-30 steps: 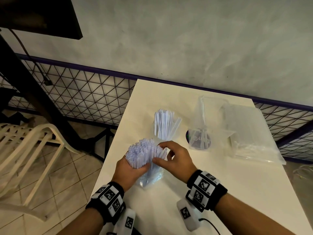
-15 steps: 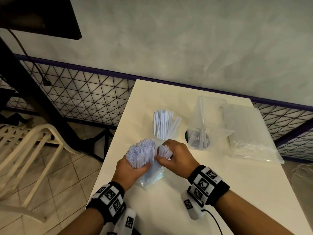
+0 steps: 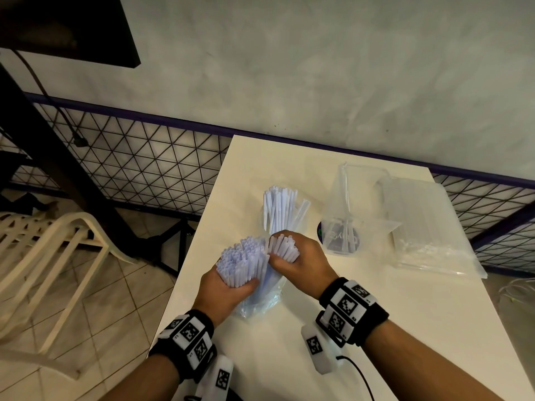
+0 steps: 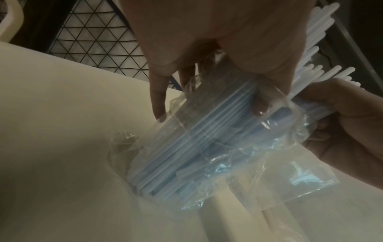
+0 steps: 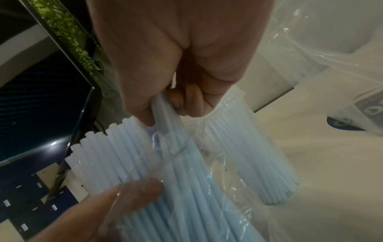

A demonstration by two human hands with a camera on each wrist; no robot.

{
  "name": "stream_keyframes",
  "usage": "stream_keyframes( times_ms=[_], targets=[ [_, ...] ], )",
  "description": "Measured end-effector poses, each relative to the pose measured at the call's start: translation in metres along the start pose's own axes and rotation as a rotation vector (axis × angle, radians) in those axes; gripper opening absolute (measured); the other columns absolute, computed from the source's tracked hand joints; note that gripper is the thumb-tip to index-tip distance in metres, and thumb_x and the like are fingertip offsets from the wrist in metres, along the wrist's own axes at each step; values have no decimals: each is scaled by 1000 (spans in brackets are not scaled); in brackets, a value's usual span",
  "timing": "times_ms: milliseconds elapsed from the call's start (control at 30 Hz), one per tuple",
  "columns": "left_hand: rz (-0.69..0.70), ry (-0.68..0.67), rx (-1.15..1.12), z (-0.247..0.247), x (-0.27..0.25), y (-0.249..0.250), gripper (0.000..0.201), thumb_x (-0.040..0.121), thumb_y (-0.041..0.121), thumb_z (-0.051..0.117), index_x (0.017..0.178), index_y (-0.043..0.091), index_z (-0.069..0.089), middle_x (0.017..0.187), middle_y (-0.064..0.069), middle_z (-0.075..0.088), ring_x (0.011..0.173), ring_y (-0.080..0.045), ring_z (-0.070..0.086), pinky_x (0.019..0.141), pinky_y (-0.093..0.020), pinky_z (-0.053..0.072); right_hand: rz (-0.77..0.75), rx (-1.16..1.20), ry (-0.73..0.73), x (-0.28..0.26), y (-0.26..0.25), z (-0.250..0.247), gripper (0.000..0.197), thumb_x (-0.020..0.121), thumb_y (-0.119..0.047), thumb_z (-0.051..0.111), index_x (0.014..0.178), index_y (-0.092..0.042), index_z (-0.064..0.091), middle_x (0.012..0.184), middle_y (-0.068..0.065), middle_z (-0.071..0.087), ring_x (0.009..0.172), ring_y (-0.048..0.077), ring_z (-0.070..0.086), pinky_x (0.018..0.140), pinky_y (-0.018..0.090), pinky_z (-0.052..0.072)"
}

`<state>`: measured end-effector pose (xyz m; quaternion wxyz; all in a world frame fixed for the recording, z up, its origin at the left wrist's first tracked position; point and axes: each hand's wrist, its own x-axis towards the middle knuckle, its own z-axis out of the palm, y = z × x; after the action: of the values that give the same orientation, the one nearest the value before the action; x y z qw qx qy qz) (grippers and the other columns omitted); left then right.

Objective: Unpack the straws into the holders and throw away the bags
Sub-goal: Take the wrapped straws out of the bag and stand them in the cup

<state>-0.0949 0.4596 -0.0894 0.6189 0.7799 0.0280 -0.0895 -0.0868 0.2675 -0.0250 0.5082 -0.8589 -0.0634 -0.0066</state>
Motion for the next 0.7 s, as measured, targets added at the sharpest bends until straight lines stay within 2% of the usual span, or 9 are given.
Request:
stream_keyframes(
  times_ms=[67, 133, 233, 300, 400, 467, 533, 600, 700],
  targets=[
    [0, -5, 6, -1, 0, 0, 52, 66, 17, 87, 106, 34, 59, 103, 14, 67, 95, 4, 63, 75, -10, 49, -9, -29, 22, 1, 1, -1, 9, 85, -14, 72, 88, -18, 65, 79, -7, 66, 72, 4, 60, 68, 12, 44],
    [5, -7, 7, -1, 0, 0, 50, 67, 15, 86, 103, 35, 58, 102, 14, 67, 94, 3, 63, 73, -9, 49, -3, -52, 22, 0, 1, -2, 9, 85, -16, 72, 87, -20, 64, 77, -8, 65, 70, 3, 60, 67, 10, 43],
    [3, -5, 0, -1, 0, 0, 51, 59, 29, 87, 103, 34, 61, 101, 13, 69, 93, 1, 65, 74, -11, 49, 15, -31, 11, 0, -3, -5, 16, 85, -13, 72, 84, -25, 61, 71, -11, 63, 67, 2, 60, 65, 11, 43],
    [-3, -7, -8, -1, 0, -1, 59, 53, 40, 82, 107, 29, 63, 101, 12, 70, 94, -2, 66, 75, -13, 50, 34, -13, 25, 1, -4, -7, 14, 84, -12, 71, 85, -24, 64, 73, -9, 66, 69, 4, 62, 67, 16, 48],
    [-1, -2, -6, -1, 1, -1, 63, 54, 37, 81, 112, 25, 61, 103, 11, 69, 96, -3, 65, 75, -11, 47, 54, -12, 43, 5, -5, -10, 4, 84, -13, 72, 86, -15, 68, 76, -2, 69, 72, 12, 65, 68, 25, 53],
    [1, -5, -7, -1, 2, 0, 66, 51, 41, 81, 112, 25, 61, 103, 11, 68, 96, -3, 65, 76, -11, 47, 55, -26, 44, 7, -5, -11, 6, 84, -16, 74, 88, -14, 71, 78, -5, 70, 74, 9, 67, 68, 21, 53],
    [1, -7, -9, -2, 2, -1, 70, 48, 46, 80, 112, 25, 62, 103, 11, 69, 96, -3, 65, 77, -13, 48, 58, -40, 38, 8, -6, -13, 8, 84, -18, 76, 89, -14, 72, 81, -3, 72, 75, 10, 68, 68, 22, 54],
    [-4, 0, -6, -1, 2, -2, 65, 51, 41, 82, 111, 26, 62, 103, 10, 69, 97, -5, 66, 79, -16, 49, 67, -47, 38, 8, -8, -15, 11, 83, -19, 77, 93, -15, 73, 84, -3, 73, 78, 9, 68, 71, 24, 55],
    [-9, 6, -7, -2, 2, -3, 67, 51, 42, 82, 112, 24, 62, 104, 8, 69, 97, -8, 66, 82, -20, 50, 55, -47, 62, 7, -10, -17, 18, 81, -19, 78, 98, -21, 71, 87, -6, 73, 79, 6, 67, 72, 18, 53]
  ],
)
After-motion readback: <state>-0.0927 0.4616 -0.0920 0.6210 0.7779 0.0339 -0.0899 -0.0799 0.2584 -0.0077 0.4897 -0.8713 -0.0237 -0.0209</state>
